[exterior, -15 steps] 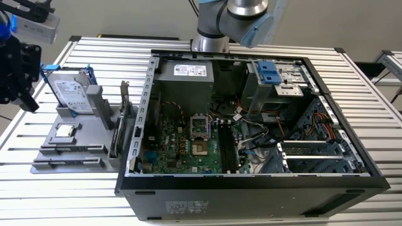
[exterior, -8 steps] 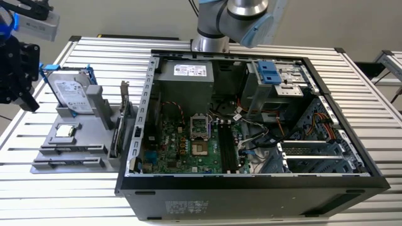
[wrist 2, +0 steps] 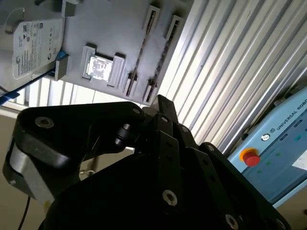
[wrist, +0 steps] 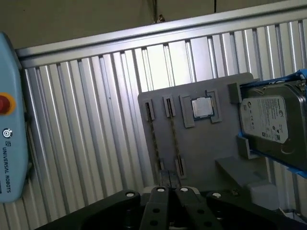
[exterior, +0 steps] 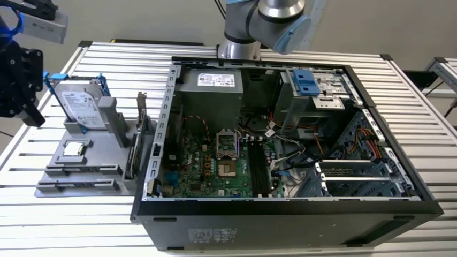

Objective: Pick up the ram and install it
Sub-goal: 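Pick up the ram and move it above insertion slot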

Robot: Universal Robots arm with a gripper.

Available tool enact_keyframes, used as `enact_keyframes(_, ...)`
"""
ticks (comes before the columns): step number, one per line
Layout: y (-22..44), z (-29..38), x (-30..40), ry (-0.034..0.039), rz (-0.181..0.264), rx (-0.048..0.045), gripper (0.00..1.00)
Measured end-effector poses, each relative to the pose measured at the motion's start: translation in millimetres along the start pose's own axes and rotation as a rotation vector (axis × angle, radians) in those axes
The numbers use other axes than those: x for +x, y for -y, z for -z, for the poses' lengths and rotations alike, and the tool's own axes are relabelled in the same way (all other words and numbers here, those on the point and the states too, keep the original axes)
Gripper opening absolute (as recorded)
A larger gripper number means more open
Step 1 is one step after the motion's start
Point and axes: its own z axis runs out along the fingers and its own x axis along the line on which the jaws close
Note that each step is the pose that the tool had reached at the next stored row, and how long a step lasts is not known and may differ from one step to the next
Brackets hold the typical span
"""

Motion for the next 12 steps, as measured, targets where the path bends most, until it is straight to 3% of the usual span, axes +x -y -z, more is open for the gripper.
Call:
enact_keyframes(7,0.0,0.0,-0.1,0.0008,0.060,0.0012,0.00)
enact_keyframes(12,0.0,0.0,-0.1,0.0009,0.063,0.0013,0.00)
